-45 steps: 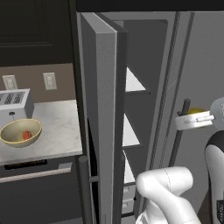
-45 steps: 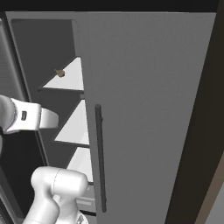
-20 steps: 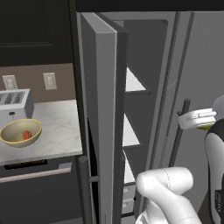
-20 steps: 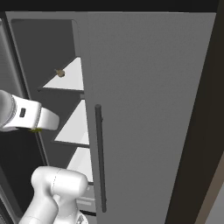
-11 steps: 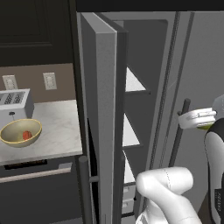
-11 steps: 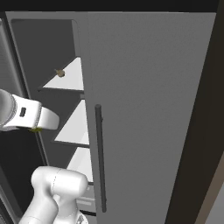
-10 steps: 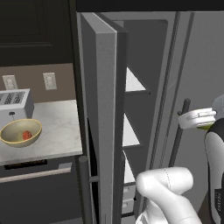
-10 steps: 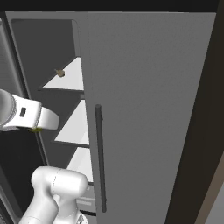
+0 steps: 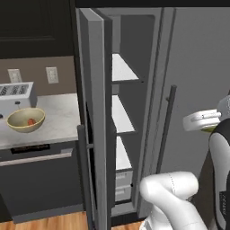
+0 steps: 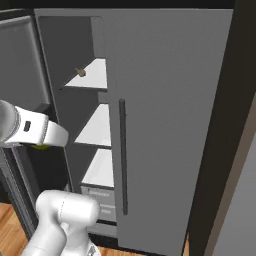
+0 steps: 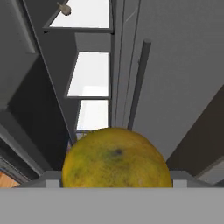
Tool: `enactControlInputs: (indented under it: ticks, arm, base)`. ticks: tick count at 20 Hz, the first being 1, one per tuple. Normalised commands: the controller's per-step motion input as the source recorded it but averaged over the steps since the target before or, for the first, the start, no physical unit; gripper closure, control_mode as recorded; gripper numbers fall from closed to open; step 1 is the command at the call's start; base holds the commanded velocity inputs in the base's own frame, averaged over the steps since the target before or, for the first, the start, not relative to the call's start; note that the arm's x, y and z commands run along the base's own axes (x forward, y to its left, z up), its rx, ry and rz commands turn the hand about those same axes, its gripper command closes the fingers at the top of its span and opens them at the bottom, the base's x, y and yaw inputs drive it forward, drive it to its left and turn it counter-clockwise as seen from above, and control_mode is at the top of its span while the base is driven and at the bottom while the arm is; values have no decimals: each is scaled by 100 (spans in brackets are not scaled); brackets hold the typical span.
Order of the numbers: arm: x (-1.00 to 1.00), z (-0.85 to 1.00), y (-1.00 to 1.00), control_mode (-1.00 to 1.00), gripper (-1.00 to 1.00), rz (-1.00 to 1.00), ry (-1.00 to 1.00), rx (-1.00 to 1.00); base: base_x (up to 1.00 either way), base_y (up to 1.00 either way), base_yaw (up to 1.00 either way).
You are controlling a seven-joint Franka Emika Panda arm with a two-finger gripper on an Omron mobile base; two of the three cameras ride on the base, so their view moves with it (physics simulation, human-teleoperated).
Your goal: Take the sweet potato, orange, and garlic from the freezer and place them in the bowl on the counter.
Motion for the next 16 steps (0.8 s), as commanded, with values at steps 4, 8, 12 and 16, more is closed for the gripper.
enactControlInputs:
  ticks: [4, 8, 12, 16]
  arm:
    - [0, 0, 0, 100, 100, 0, 0, 0]
    - [0, 0, 0, 100, 100, 0, 0, 0]
    - [0, 0, 0, 100, 100, 0, 0, 0]
    - [0, 0, 0, 100, 100, 0, 0, 0]
  base:
    - [-97, -4, 0]
    - [-78, 0, 0]
    - [-61, 22, 0]
    - [-45, 69, 0]
